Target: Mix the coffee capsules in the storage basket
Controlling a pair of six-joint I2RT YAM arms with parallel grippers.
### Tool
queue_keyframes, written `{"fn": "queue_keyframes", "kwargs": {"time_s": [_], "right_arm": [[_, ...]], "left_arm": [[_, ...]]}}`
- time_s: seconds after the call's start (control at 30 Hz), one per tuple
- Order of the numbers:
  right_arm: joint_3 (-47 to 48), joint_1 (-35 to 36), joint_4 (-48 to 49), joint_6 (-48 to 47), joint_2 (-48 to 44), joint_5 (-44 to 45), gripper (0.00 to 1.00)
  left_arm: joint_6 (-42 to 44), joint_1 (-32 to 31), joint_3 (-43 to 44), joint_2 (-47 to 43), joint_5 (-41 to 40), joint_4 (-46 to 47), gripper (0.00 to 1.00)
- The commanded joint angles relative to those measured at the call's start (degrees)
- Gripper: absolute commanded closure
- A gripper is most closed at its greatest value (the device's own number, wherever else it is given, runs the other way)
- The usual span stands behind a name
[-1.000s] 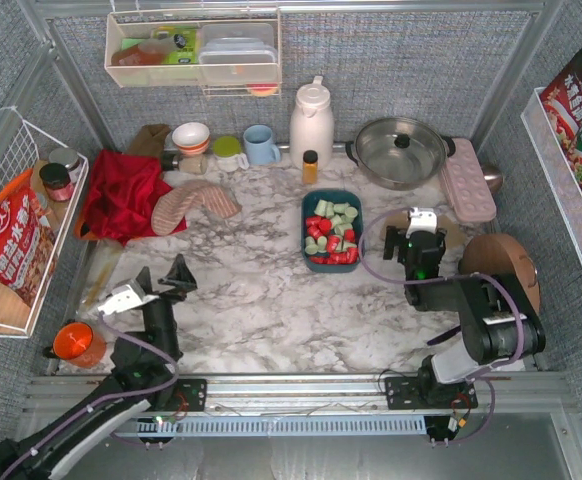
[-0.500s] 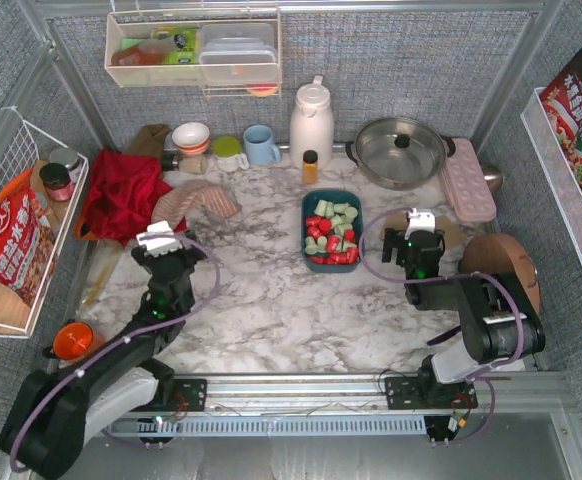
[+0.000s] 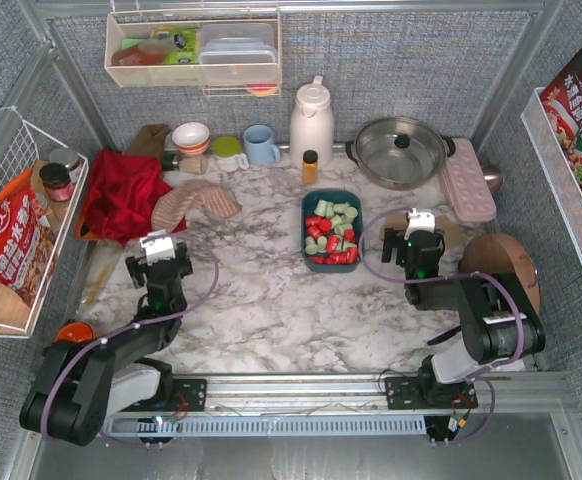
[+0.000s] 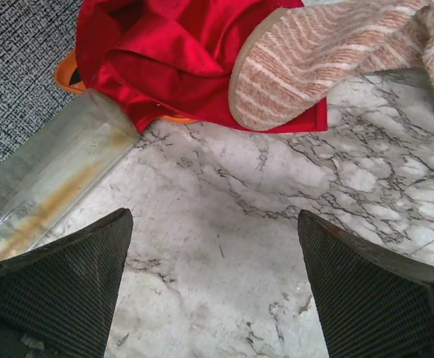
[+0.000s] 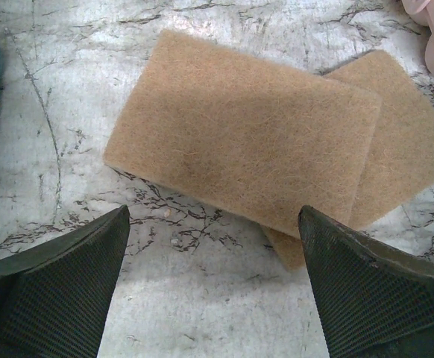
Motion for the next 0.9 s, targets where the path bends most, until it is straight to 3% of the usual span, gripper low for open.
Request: {"fn": "queue_keyframes", "kwargs": {"time_s": [0.0,0.13,0.27,0.47,0.57,0.6,0.7,0.87], "right_arm": [[0.3,0.1,0.9,0.3,-0.2,-0.2,0.01],[0.3,0.1,0.9,0.3,-0.2,-0.2,0.01],[0.3,0.2,1.0,0.2,-0.2,-0.1,0.01],[0.2,0.2,1.0,0.1,-0.2,0.0,0.01],[0.3,0.3,0.9,0.1,-0.1,0.0,0.01],[0.3,0.3,1.0,0.1,-0.1,0.0,0.01],[0.3,0.3,1.1,0.2,-0.1,0.0,0.01],[0.3,0.1,0.7,0.3,-0.2,-0.3,0.01]], "left_arm": [[2.6,0.5,-1.4,2.8,1.8,11.3,0.00],[12.1,1.5,-5.9,13.8,2.5,38.3,0.00],[6.0,10.7,-9.6,27.2,16.1,58.6,0.01],[2.1,15.3,-5.7,28.7,16.9,54.8,0.00],[-1.6,17.2,3.5,25.0,14.9,31.7,0.01],[-3.0,18.8,3.3,24.3,18.2,30.8,0.01],[-3.1,19.3,2.3,25.5,17.5,35.1,0.01],[-3.2,19.2,2.4,25.3,17.6,34.6,0.01]]}}
